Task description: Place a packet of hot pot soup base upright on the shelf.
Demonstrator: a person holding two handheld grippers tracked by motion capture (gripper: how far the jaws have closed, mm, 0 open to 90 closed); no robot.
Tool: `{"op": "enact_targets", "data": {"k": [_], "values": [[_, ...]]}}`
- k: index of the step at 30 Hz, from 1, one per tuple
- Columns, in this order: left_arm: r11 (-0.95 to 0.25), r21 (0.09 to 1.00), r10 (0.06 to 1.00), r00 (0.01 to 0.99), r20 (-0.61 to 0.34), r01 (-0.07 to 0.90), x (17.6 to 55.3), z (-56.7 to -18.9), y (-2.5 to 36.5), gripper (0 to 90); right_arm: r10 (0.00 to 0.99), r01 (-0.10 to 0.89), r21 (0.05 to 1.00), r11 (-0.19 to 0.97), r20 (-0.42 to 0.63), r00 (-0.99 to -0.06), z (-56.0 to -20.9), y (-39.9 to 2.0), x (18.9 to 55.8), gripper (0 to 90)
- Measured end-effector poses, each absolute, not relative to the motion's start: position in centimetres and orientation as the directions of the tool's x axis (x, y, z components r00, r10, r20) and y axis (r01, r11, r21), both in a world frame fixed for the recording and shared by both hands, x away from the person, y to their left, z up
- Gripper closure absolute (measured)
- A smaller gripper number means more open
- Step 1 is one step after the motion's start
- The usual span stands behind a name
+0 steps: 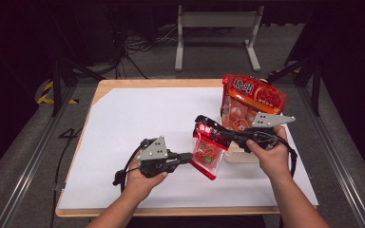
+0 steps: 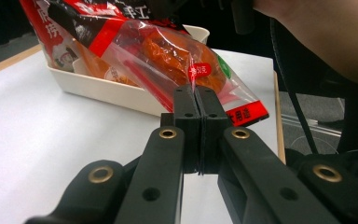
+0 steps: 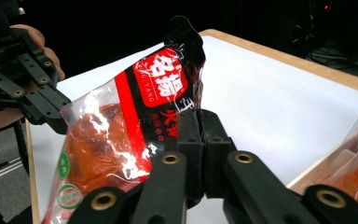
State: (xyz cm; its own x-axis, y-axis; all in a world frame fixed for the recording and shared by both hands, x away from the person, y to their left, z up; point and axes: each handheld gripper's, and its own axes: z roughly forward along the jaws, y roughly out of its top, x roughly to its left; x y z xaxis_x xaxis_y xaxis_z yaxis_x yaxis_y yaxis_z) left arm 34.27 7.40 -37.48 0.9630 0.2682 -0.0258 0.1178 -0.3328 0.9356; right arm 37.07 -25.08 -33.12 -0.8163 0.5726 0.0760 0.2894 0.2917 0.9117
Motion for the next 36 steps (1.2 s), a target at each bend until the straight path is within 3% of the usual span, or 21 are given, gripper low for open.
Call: {"op": "enact_targets", "data": {"k": [12,19,22,27,31,36], "values": [[-0.342,0.918,0.295,0.950,-0.100,0.202,35.4,-38.4,7.7,78.6,0.491,0.181,0.936,0.303,0.009,-0.871,-31.7,-24.6,35.5,89.9],[-0.294,0.927,0.367,0.923,-0.115,0.233,35.8,-38.4,8.2,57.8,0.446,0.156,0.927,0.342,-0.014,-0.895,-32.1,-23.7,35.5,89.9],[-0.268,0.935,0.394,0.912,-0.112,0.230,36.0,-38.3,8.2,43.7,0.419,0.145,0.922,0.359,-0.020,-0.908,-32.1,-23.5,35.4,89.9],[-0.234,0.953,0.374,0.923,-0.093,0.191,36.0,-37.8,8.2,34.2,0.343,0.112,0.908,0.403,-0.036,-0.939,-32.1,-22.5,34.9,89.8],[-0.237,0.958,0.328,0.942,-0.078,0.162,35.6,-37.4,7.8,32.9,0.288,0.069,0.896,0.439,-0.068,-0.955,-32.2,-21.5,34.4,89.8],[-0.247,0.955,0.300,0.950,-0.083,0.162,35.7,-37.4,7.5,37.9,0.244,0.038,0.897,0.440,-0.079,-0.967,-32.5,-21.0,34.3,89.6]]}}
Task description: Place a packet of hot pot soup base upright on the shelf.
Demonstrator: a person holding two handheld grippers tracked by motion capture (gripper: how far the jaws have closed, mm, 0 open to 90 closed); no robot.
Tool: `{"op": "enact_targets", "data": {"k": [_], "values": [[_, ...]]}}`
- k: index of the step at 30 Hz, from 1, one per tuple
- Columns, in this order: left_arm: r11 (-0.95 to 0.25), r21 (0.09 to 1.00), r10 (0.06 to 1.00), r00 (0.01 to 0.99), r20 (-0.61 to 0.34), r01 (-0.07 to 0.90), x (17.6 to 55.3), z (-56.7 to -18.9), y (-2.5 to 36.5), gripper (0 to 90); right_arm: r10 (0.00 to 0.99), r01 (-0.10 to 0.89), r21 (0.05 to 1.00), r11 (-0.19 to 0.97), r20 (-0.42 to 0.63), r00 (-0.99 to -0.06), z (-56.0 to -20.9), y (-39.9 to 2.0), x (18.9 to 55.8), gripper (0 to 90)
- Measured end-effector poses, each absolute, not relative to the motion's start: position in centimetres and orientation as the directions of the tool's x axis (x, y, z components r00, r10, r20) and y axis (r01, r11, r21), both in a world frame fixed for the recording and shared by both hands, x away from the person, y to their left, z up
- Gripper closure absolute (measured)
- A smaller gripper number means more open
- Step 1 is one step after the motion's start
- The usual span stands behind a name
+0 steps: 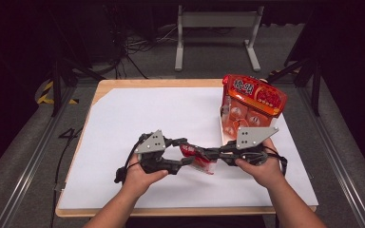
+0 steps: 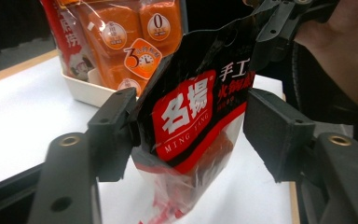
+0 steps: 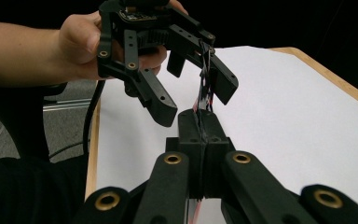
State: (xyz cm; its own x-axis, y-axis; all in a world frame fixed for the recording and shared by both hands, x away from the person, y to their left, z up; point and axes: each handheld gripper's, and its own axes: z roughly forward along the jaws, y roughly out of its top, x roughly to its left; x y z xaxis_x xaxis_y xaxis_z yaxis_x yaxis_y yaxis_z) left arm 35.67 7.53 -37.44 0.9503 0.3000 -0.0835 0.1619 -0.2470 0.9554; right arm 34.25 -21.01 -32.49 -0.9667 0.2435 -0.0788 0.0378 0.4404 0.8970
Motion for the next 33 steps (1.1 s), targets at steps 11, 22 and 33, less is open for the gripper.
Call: {"op": "enact_targets", "data": {"k": [11,22,33], "values": [[-0.245,0.959,0.212,0.973,-0.093,0.145,36.0,-37.4,7.2,33.1,0.142,-0.024,0.887,0.462,-0.101,-0.985,-32.8,-20.4,34.0,89.6],[-0.312,0.944,0.155,0.986,-0.055,0.102,35.2,-37.2,6.2,78.8,0.214,-0.015,0.905,0.426,-0.117,-0.970,-32.6,-20.9,34.1,89.2],[-0.323,0.942,0.166,0.986,-0.036,0.088,35.5,-36.5,5.9,90.0,0.272,0.079,0.922,0.378,-0.030,-0.962,-32.1,-21.8,33.9,62.2]]}}
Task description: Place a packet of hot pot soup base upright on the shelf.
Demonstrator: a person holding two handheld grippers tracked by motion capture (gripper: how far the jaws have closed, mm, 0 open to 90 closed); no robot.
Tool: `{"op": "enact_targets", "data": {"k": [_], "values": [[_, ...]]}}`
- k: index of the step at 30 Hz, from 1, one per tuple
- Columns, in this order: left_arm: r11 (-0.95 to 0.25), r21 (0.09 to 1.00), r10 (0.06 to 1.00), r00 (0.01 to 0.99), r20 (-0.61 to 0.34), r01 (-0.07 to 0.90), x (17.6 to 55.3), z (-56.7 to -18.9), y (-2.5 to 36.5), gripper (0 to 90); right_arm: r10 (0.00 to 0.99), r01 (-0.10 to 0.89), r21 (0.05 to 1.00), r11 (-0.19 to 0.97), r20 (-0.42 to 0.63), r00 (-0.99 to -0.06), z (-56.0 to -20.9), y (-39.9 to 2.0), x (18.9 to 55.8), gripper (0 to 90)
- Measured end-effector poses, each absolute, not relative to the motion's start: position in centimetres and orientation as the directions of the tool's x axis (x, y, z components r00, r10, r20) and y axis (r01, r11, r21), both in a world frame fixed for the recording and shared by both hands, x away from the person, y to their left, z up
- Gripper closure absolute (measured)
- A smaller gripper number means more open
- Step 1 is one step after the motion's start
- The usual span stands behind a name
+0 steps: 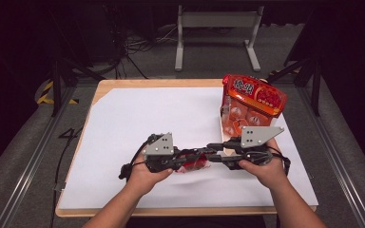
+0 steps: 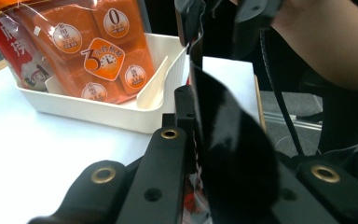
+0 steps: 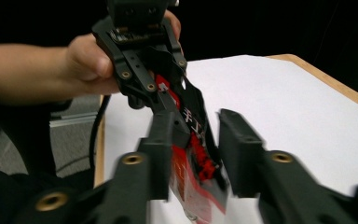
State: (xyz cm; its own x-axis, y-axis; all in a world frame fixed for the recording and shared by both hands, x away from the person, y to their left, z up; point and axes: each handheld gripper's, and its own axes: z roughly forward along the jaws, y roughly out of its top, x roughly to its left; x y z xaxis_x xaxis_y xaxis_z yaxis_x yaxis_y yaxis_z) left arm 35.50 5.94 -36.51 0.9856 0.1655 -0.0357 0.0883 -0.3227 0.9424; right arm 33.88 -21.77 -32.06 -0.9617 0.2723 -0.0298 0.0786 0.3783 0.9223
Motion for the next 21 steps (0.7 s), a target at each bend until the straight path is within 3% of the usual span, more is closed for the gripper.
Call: {"op": "enact_targets", "data": {"k": [2,8,21], "values": [[-0.321,0.942,0.164,0.985,-0.045,0.096,35.8,-36.4,5.8,90.0,0.304,0.099,0.925,0.367,-0.018,-0.953,-31.7,-22.6,33.6,55.0],[-0.305,0.943,0.155,0.984,-0.085,0.130,36.9,-36.2,5.5,90.0,0.396,0.129,0.939,0.318,-0.008,-0.918,-30.3,-25.1,33.0,48.2],[-0.293,0.946,0.157,0.983,-0.099,0.142,39.6,-34.5,3.5,90.0,0.597,0.190,0.952,0.239,0.010,-0.802,-29.4,-29.6,32.3,41.6]]}}
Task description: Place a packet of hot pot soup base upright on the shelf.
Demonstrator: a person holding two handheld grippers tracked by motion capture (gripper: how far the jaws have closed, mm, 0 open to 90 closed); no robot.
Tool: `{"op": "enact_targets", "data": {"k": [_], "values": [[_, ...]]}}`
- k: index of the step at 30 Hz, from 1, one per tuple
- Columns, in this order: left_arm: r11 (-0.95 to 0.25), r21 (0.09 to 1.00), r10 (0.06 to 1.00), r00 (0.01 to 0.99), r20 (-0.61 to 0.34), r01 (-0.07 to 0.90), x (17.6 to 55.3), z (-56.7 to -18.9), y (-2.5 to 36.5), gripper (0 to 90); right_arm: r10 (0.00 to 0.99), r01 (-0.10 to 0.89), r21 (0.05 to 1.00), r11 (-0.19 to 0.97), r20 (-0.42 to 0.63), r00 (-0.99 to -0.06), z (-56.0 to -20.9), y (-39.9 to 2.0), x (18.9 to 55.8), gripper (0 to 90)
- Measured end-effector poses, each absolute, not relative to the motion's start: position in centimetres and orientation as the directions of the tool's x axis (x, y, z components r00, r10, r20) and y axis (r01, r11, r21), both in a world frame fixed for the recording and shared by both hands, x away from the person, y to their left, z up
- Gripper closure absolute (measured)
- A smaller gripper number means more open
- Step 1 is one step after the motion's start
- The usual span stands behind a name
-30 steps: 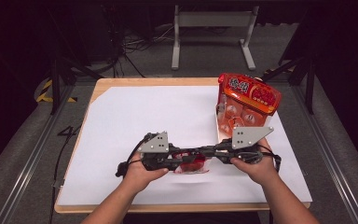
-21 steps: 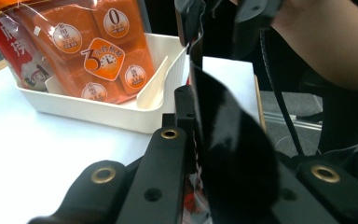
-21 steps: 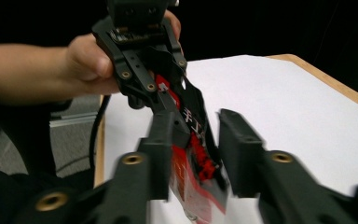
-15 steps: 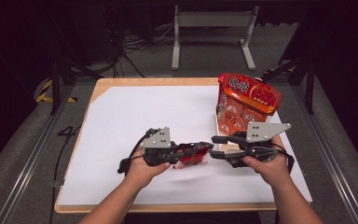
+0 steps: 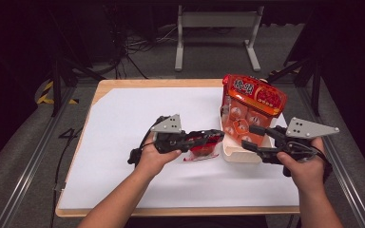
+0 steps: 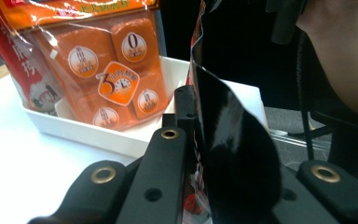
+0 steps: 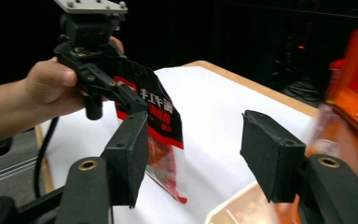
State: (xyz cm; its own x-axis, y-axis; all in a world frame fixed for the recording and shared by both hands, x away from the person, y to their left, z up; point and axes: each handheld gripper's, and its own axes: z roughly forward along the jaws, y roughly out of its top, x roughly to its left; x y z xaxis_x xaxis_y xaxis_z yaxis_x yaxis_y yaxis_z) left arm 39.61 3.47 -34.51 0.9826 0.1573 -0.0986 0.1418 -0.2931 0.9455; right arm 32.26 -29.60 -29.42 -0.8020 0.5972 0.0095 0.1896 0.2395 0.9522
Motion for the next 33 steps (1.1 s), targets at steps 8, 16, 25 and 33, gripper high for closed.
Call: {"op": "enact_targets", "data": {"k": [8,16,25,33], "values": [[-0.285,0.945,0.140,0.983,-0.123,0.158,41.1,-33.7,1.8,90.0,0.667,0.206,0.949,0.240,-0.007,-0.745,-28.9,-31.4,32.0,39.2],[-0.306,0.943,0.116,0.988,-0.099,0.130,42.0,-32.4,-0.2,90.0,0.691,0.207,0.953,0.222,-0.004,-0.723,-28.6,-32.8,31.9,38.7],[-0.310,0.945,0.070,0.994,-0.088,0.105,43.0,-31.4,-2.3,90.0,0.719,0.199,0.961,0.191,0.001,-0.695,-28.1,-34.6,31.4,38.7],[-0.311,0.945,0.022,0.995,-0.101,0.103,43.6,-31.4,-4.7,90.0,0.735,0.185,0.969,0.162,0.006,-0.678,-27.6,-35.8,31.0,38.7]]}}
